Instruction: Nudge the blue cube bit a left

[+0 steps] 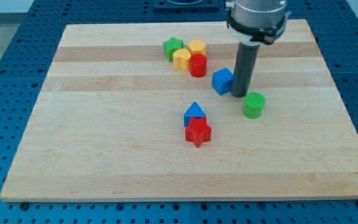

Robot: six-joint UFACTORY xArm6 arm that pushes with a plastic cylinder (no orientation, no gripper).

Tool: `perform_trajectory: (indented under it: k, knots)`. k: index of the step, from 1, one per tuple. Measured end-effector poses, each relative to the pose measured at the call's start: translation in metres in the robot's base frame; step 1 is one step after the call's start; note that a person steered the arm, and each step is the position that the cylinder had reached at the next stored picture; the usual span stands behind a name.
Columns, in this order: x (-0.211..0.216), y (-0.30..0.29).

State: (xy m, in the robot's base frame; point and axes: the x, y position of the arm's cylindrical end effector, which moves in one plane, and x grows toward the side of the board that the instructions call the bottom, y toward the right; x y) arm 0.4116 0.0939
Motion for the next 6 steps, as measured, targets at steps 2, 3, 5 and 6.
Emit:
perform_trajectory:
  k: [2, 3, 5, 6]
  knots:
    - [-0.014, -0.051]
    - [-0.011, -0.025]
    - [-0.025, 0.025]
    - [-0.026, -0.004]
